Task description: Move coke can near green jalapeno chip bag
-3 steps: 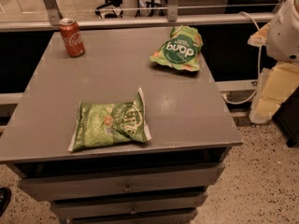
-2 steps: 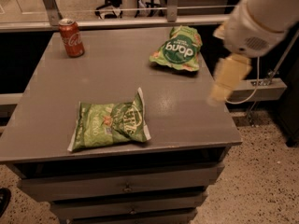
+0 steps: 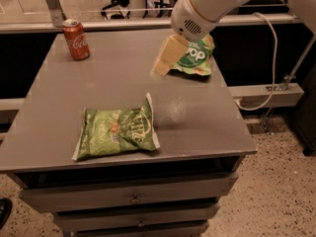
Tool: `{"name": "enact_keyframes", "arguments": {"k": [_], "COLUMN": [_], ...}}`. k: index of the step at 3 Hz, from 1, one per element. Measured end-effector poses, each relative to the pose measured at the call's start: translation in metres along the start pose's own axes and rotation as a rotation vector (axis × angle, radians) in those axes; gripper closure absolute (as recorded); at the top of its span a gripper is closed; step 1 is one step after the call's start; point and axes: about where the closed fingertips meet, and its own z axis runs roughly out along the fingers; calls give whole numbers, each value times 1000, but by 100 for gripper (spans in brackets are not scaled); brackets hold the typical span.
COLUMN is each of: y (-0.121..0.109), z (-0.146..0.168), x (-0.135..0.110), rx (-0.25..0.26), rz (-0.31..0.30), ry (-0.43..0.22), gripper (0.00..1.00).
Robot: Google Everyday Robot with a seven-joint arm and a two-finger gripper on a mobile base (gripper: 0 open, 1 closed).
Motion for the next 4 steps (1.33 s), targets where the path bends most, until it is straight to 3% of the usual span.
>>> {"name": "enact_keyframes", "arguments": {"k": [1, 2, 3, 4], "y": [-1, -14, -52, -96], "z": [2, 35, 94, 136], "x": [-1, -21, -64, -120], "rx": [0, 7, -5, -17], "rz": [5, 89, 230, 331], "ry": [-8, -126, -309, -478], "gripper": [0, 0, 0, 0]}}
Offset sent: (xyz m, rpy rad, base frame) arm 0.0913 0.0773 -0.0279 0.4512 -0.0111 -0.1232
